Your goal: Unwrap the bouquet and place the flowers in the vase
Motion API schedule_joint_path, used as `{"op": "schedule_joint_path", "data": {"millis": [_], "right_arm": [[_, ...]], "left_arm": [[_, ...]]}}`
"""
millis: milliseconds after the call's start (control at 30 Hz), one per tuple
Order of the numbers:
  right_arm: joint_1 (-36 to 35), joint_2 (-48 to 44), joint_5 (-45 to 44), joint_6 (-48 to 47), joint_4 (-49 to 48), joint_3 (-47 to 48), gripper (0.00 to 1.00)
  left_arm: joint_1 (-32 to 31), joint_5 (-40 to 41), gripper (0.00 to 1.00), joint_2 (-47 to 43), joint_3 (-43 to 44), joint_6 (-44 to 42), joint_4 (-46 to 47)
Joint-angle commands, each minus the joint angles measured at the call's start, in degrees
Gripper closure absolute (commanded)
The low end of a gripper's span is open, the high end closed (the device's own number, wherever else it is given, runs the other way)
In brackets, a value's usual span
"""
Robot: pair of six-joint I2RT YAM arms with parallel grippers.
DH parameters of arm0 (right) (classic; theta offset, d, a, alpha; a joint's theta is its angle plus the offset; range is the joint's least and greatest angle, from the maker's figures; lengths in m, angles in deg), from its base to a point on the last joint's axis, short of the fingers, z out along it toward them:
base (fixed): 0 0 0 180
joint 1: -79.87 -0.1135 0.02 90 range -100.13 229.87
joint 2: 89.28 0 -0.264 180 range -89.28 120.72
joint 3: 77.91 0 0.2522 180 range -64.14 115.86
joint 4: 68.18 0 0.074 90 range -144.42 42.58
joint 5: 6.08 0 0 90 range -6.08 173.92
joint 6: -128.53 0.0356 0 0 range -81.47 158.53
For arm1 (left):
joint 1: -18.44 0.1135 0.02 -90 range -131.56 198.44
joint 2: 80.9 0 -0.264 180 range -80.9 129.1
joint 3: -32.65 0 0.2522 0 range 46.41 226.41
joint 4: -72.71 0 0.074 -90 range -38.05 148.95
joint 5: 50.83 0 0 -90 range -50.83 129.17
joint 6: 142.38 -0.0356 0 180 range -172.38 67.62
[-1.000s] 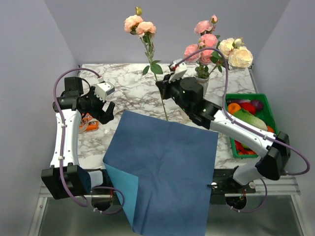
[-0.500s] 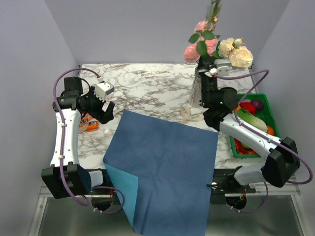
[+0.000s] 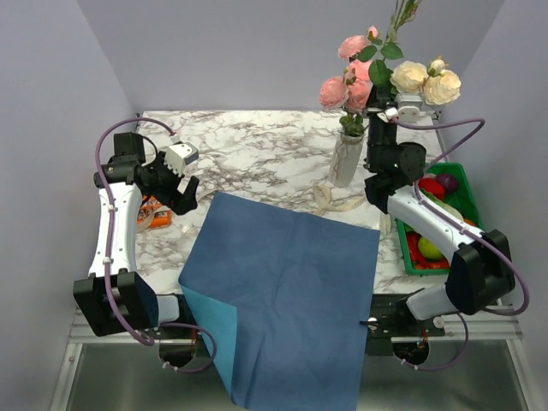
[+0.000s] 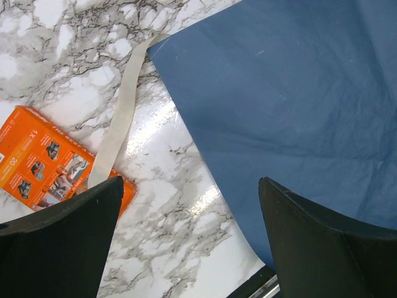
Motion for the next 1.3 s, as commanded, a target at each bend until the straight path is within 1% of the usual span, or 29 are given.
{"op": "schedule_joint_path", "data": {"millis": [0, 233, 400, 600, 933, 1167, 1267], "right_arm": [[0.8, 3.6, 2.6, -0.7, -5.7, 1.3, 0.99], [2.2, 9.4, 0.9, -2.9, -13.8, 1.7, 0.99], [3.0, 11.7, 1.2, -5.0, -16.8, 2.2, 0.99], [3.5, 13.1, 0.5, -5.0, -19.7, 0.7, 0.99], [3.5, 10.5, -0.9, -2.2, -21.9, -7.3, 0.99], [1.4, 5.8, -1.3, -1.2, -20.6, -13.9, 0.99], [0.3, 4.0, -2.5, -0.9, -18.1, -15.7, 0.99]], "left_arm": [[0.8, -1.2, 0.01, 1.5, 1.5, -1.5, -0.3], [1.1, -0.2, 0.01, 4.3, 3.8, -2.1, -1.4], [1.1, 0.0, 0.01, 5.9, 4.8, -2.0, -1.8], [1.2, 0.1, 0.01, 7.8, 6.2, -1.7, -2.4], [1.2, 0.0, 0.01, 7.3, 6.1, -1.7, -2.7], [1.2, -0.6, 0.01, 5.9, 5.6, -1.7, -2.7], [1.2, -0.9, 0.01, 5.5, 5.7, -1.6, -2.7]]}}
